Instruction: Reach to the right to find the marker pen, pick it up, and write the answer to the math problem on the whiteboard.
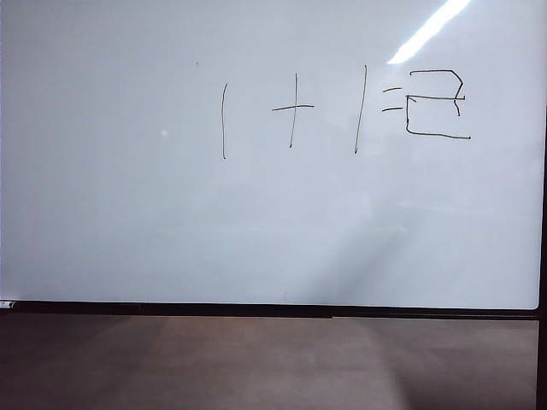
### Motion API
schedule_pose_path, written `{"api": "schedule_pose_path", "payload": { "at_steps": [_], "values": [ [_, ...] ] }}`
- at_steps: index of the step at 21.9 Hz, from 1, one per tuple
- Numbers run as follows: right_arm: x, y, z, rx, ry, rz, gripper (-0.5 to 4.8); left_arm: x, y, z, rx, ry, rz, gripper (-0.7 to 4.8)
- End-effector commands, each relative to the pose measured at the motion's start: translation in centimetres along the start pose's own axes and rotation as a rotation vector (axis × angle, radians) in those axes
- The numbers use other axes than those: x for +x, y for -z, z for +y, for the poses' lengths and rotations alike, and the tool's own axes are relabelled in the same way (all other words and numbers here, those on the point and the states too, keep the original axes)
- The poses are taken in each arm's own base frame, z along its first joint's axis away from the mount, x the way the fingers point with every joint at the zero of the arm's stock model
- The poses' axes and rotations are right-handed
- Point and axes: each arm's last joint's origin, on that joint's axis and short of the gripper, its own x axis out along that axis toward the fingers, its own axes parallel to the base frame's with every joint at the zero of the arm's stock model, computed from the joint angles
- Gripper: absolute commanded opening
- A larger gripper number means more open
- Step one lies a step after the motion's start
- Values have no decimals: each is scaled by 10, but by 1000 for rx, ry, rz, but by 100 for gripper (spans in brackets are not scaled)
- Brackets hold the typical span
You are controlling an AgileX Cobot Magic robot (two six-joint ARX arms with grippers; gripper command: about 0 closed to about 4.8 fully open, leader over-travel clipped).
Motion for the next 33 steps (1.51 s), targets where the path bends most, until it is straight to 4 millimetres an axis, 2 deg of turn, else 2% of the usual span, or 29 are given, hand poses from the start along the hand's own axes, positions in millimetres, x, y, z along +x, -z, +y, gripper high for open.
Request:
{"api": "schedule_pose_path", "payload": {
  "at_steps": [1, 9, 33],
  "values": [
    [2, -1, 2, -11, 11, -50, -6, 0, -1, 0, 2, 3, -12, 27],
    [2, -3, 3, -16, 104, -73, -5, 0, -1, 0, 1, 4, -12, 28],
    [2, -4, 3, -16, 107, -77, -6, 0, -1, 0, 2, 3, -13, 27]
  ]
}}
